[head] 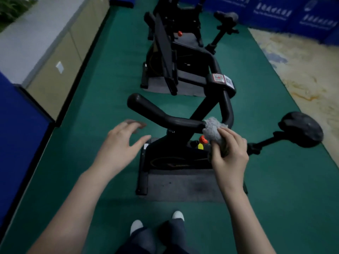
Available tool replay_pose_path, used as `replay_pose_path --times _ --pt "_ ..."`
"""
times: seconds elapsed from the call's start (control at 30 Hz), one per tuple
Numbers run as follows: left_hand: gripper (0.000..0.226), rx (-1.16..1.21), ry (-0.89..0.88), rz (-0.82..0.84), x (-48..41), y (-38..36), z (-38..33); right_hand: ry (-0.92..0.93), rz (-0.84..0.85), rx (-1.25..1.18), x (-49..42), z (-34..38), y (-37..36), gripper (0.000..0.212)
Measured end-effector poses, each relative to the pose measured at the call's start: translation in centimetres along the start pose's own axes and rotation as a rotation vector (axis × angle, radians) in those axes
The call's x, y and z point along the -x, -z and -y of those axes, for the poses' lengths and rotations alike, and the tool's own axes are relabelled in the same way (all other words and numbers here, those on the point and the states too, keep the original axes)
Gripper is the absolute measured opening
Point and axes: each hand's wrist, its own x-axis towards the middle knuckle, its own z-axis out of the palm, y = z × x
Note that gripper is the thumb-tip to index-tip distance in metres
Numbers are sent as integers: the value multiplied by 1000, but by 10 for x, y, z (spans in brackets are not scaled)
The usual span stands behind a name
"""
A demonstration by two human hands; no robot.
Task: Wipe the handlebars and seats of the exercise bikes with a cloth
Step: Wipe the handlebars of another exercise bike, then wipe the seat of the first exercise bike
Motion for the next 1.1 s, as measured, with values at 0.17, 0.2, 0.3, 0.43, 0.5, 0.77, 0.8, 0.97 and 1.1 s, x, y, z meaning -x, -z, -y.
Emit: replay_pose_path --times 0.17,0.2,0.3,0.43,0.5,0.77,0.8,0.97,1.1 --pt "41 -129 -134 137 11 -21 -14 -45 20 -53 18 0 4 35" --pt "40 -162 -162 146 13 -26 -18 -58 29 -64 22 -3 7 35" --pt "42 -273 -224 180 20 -43 -30 -118 32 -97 33 -18 21 36" --pt "47 -351 -259 233 29 -79 -59 -195 36 -113 42 -53 54 35" --pt "47 -364 -273 244 33 -95 -72 -213 55 -118 45 -66 67 35" --pt "48 -374 -388 291 62 -210 -173 -281 36 -107 67 -160 172 36" --pt "48 -370 -401 296 65 -224 -186 -287 34 -106 69 -171 184 36" --pt "52 -374 -477 362 75 -285 -242 -344 -16 -93 76 -224 237 36" --pt "54 -395 -518 404 70 -321 -272 -401 -47 -93 74 -259 264 36"
